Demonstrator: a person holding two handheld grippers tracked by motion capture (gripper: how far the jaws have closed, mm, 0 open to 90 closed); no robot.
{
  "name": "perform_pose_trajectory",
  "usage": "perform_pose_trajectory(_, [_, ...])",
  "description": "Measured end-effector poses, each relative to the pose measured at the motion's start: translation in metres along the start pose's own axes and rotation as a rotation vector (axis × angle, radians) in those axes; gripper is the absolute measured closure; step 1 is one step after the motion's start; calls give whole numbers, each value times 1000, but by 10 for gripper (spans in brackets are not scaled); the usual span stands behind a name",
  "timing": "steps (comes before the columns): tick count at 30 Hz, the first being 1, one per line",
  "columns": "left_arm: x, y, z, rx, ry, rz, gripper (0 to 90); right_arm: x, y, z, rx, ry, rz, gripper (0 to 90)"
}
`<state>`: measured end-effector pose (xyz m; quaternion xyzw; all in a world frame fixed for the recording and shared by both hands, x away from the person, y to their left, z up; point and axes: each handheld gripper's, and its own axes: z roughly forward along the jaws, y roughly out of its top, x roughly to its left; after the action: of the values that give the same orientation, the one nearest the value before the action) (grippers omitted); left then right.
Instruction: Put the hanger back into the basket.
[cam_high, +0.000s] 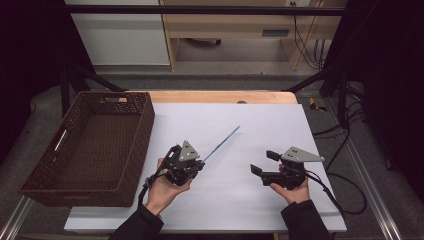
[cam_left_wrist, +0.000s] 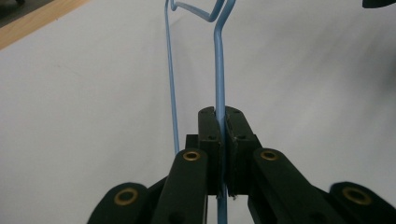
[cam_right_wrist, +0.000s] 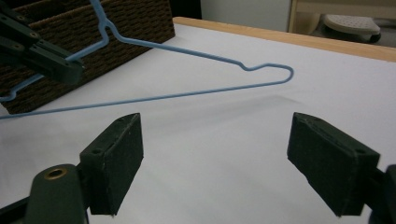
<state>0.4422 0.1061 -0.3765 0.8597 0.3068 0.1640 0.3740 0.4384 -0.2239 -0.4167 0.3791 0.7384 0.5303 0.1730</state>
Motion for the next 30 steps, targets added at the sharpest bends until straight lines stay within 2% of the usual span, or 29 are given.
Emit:
perform_pose_trajectory(6, [4, 3, -15, -33, 2, -9, 871, -13, -3, -16, -13, -23, 40, 152])
perform_pose_trajectory(10, [8, 5, -26, -65, 0, -18, 871, -19, -4, -22, -2, -45, 41, 118])
perform_pose_trajectory(23, [21, 9, -65, -135, 1, -35, 871, -24, -4, -33, -5, -80, 33, 89])
perform_pose_trajectory(30, [27, 12, -77, -145, 0, -30, 871, -24, -3, -34, 0, -86, 31, 82])
